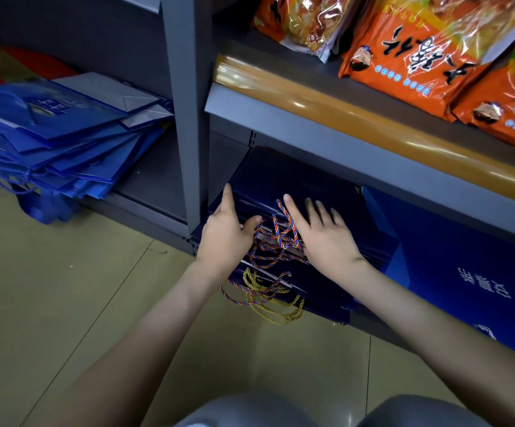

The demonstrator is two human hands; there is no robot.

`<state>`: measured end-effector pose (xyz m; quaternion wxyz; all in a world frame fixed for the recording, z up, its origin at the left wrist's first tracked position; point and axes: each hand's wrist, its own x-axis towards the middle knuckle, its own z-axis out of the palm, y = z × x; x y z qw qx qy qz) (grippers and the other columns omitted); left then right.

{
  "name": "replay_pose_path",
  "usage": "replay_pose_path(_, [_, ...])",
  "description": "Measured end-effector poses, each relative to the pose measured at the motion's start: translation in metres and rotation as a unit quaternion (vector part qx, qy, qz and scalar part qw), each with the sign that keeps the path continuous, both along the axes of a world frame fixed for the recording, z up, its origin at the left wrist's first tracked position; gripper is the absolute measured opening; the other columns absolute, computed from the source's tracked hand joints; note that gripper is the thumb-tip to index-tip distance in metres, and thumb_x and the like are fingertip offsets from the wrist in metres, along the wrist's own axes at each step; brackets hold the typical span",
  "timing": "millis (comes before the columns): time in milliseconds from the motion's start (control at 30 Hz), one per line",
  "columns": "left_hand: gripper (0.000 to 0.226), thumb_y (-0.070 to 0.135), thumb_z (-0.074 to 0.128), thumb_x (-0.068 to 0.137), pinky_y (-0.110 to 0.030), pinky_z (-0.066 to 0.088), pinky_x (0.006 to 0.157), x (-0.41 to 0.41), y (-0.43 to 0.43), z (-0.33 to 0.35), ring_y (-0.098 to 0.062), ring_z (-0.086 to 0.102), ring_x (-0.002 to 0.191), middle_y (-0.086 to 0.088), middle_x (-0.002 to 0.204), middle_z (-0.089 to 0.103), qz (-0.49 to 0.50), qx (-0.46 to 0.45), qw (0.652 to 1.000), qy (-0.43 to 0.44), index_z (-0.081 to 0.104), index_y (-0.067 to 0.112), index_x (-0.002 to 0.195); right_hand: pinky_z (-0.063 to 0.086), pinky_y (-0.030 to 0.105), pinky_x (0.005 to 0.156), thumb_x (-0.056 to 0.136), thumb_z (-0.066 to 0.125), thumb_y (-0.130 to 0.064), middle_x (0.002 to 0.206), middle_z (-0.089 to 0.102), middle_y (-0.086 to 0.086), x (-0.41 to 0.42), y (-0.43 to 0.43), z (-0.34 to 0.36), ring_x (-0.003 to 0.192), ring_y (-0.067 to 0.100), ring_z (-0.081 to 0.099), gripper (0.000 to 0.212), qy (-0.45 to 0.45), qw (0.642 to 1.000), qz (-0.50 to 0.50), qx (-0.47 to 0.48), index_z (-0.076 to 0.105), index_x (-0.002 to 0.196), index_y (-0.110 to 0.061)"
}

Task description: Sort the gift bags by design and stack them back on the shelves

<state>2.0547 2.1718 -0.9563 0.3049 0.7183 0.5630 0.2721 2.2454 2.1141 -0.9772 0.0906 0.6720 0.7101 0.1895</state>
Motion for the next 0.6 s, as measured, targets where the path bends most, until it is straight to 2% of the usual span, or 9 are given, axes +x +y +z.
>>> replay_pose_path(100, [0.085,0.027,0.064,0.090,-0.021,0.039,0.083,-0.003,-0.001,0.006,-0.016,0.059,0.090,-0.016,0.141,0.044,-0.059,0.001,0.997,-0.045,0.007,0.012,0.152,0.054,0.039,0.076,0.052,0.089,-0.035,0.114,0.063,0.025,0.001,0.003,0.001,0.100,0.038,0.065,0.117,0.005,1.000,-0.005,0.000,0.024,0.144,-0.003])
replay_pose_path(133, [0.089,0.027,0.065,0.089,-0.021,0.033,0.098,-0.004,-0.002,0.006,-0.016,0.052,0.113,-0.015,0.153,0.028,-0.082,0.019,0.995,-0.051,0.004,0.011,0.152,0.055,0.037,0.072,0.043,0.091,-0.026,0.107,0.066,0.025,0.002,0.004,0.001,0.093,0.036,0.067,0.112,0.002,1.000,0.000,0.004,0.035,0.137,0.001])
replay_pose_path(167, [0.091,0.031,0.065,0.088,-0.033,0.024,0.113,-0.004,-0.004,0.004,-0.019,0.033,0.136,-0.014,0.158,0.013,-0.096,0.059,0.993,-0.029,0.003,0.010,0.152,0.055,0.035,0.069,0.037,0.089,-0.017,0.101,0.067,0.023,0.002,0.005,0.002,0.087,0.035,0.068,0.103,0.001,1.000,0.010,0.014,0.046,0.129,0.004])
replay_pose_path(233, [0.091,0.046,0.061,0.083,-0.057,0.006,0.115,0.000,-0.010,-0.002,-0.030,0.003,0.146,-0.017,0.158,0.002,-0.111,0.201,0.969,0.088,0.013,0.010,0.152,0.055,0.032,0.066,0.038,0.084,-0.009,0.092,0.068,0.020,0.003,0.007,0.003,0.078,0.032,0.068,0.083,-0.001,0.999,0.026,0.034,0.059,0.116,0.006])
replay_pose_path(333, [0.097,0.059,0.058,0.077,-0.064,0.003,0.110,0.017,-0.012,-0.010,-0.033,0.006,0.146,-0.020,0.157,0.008,-0.191,0.340,0.866,0.313,0.020,0.007,0.149,0.055,0.030,0.066,0.047,0.080,-0.007,0.090,0.069,0.016,0.005,0.006,0.005,0.078,0.028,0.069,0.068,0.013,0.997,0.040,0.064,0.063,0.111,0.004])
replay_pose_path(400, [0.096,0.050,0.065,0.077,-0.059,0.012,0.112,0.030,-0.002,-0.017,-0.034,0.023,0.141,-0.022,0.151,0.026,-0.209,0.365,0.823,0.382,0.018,0.003,0.146,0.055,0.030,0.071,0.050,0.081,-0.006,0.092,0.070,0.015,0.007,0.003,0.008,0.081,0.026,0.070,0.062,0.021,0.995,0.051,0.086,0.064,0.109,0.002])
replay_pose_path(467, [0.079,0.034,0.074,0.065,-0.043,0.040,0.097,0.044,0.010,-0.018,-0.029,0.057,0.108,-0.015,0.119,0.058,-0.199,0.393,0.813,0.380,0.040,0.005,0.130,0.054,0.031,0.078,0.050,0.085,-0.009,0.096,0.070,0.014,0.009,-0.002,0.011,0.087,0.025,0.069,0.064,0.039,0.993,0.061,0.099,0.064,0.110,0.001])
replay_pose_path(533, [0.053,0.029,0.070,0.060,-0.032,0.046,0.074,0.054,0.021,-0.011,-0.021,0.060,0.082,-0.005,0.096,0.062,-0.218,0.409,0.799,0.382,0.061,0.012,0.110,0.051,0.035,0.092,0.055,0.087,-0.016,0.106,0.068,0.015,0.012,-0.008,0.014,0.097,0.026,0.067,0.070,0.055,0.990,0.073,0.104,0.060,0.118,0.001])
replay_pose_path(600, [0.033,0.024,0.061,0.063,-0.031,0.048,0.071,0.052,0.036,-0.010,-0.024,0.061,0.078,-0.008,0.091,0.063,-0.212,0.423,0.802,0.365,0.068,0.015,0.094,0.036,0.044,0.108,0.070,0.080,-0.023,0.128,0.059,0.016,0.015,-0.019,0.017,0.121,0.026,0.055,0.078,0.045,0.991,0.087,0.087,0.046,0.136,-0.001])
